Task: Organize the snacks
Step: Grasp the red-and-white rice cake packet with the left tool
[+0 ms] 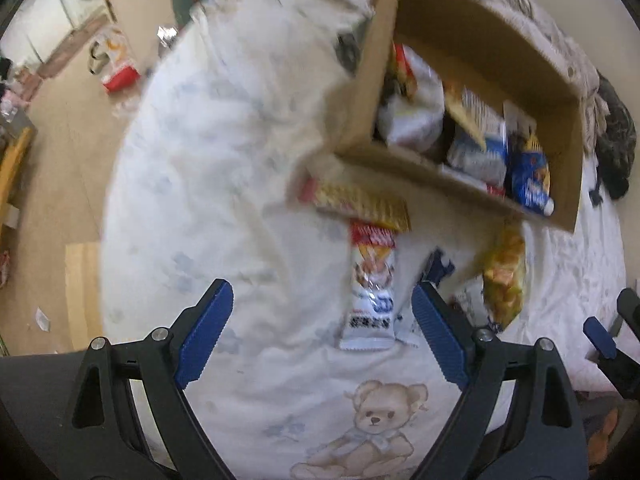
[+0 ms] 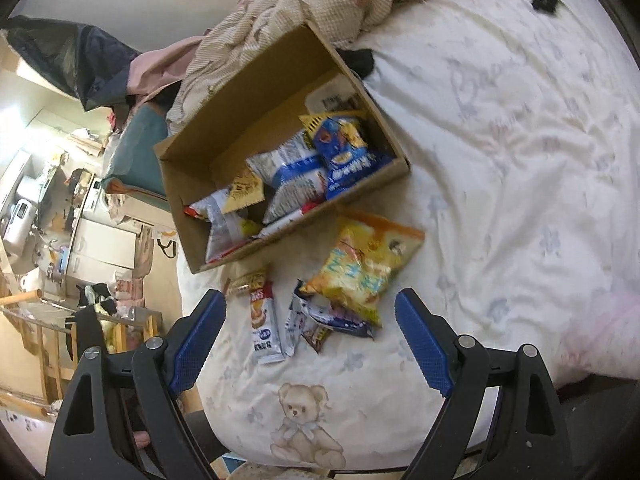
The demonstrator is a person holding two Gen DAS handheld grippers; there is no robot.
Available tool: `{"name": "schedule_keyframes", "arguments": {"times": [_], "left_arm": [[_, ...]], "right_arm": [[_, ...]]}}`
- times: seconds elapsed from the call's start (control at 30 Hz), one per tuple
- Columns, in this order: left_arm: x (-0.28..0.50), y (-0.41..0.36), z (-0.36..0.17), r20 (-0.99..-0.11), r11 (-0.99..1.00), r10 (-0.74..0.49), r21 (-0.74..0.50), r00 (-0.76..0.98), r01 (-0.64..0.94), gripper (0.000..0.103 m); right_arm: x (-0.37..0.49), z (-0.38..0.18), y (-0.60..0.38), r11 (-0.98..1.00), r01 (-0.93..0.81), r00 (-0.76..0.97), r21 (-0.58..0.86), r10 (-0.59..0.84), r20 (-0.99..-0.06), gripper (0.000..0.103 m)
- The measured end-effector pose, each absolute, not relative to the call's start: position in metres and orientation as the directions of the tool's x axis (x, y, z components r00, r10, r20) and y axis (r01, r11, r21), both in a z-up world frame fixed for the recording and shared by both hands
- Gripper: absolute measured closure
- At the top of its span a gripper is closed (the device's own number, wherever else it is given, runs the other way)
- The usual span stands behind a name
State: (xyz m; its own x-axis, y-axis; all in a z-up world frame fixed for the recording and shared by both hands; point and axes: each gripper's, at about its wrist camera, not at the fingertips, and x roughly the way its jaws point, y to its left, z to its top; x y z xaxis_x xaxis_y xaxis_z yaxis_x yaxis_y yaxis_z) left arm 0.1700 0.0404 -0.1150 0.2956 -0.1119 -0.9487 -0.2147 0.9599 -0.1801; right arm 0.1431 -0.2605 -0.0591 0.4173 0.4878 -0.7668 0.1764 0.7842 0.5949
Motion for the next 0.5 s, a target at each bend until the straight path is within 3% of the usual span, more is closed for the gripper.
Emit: {"name": "schedule_keyframes", "arguments": {"times": [0.17,0.3,0.43,0.5], "left_arm": [[0.181,0.017,-0.151,-0.969,0.967,-0.134,-0.174,0.207,-0.189,0.033],[0.196,0.004,-0.165,-0.973,0.974,-0.107,-0.144,0.203,-0.173,0.038],[0.204,-0.006,-0.175,-0.98,0.985,-0.087,-0.112,0.18,-0.133,0.068],[0.201,-0.012,-0.174,-0.985,0.993,-0.062,-0.077,0.162,-0.089,0.074]], "right_arm": [[0.148,-0.065,-0.266,0.787,0.195,0.414,0.585,0.474,-0.777,0.014],[0.148,-0.069,-0.27,0.783,0.216,0.406,0.583,0.471,-0.783,0.014],[0.151,-0.072,-0.271,0.789,0.224,0.401,0.572,0.46,-0.792,0.014],[0.152,-0.074,-0.271,0.79,0.23,0.398,0.569,0.457,-0.795,0.014]]}}
